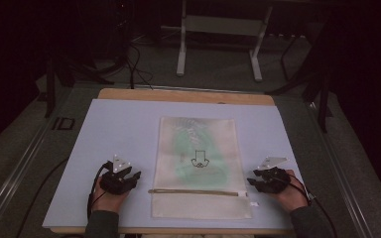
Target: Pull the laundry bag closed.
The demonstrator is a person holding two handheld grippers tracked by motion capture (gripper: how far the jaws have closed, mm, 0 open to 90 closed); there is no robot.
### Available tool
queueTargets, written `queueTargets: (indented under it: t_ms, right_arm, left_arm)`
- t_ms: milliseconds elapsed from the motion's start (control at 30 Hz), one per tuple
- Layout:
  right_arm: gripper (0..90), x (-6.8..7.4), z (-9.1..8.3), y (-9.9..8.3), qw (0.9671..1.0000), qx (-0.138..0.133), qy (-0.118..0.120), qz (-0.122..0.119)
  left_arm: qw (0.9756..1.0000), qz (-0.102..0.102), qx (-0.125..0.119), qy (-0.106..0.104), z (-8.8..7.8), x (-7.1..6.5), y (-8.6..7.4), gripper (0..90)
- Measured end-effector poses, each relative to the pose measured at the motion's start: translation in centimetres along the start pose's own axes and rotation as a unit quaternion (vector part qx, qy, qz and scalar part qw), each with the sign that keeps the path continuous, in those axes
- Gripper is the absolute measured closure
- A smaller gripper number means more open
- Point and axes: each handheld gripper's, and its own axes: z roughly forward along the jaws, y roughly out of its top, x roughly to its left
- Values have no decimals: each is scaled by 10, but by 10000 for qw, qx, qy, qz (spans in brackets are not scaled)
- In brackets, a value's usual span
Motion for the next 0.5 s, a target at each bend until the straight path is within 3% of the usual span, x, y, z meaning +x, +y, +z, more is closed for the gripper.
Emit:
queueTargets:
  t_ms: [100, 300, 333, 500]
  right_arm:
    - [630, 4, -3, 6, 9997, 106, 83, -189]
    - [631, 9, -5, 12, 9992, 164, 127, -346]
    - [623, 12, -4, 16, 9985, 194, 192, -479]
    - [601, 15, -2, 19, 9980, 249, 238, -535]
  left_arm:
    - [10000, -44, -3, -63, -1, 0, 0, 576]
    - [9998, -68, -12, -159, -1, 0, 0, 577]
    - [9998, -47, 9, -183, -1, 0, 0, 580]
    - [9998, -16, 27, -209, -1, 0, 0, 580]
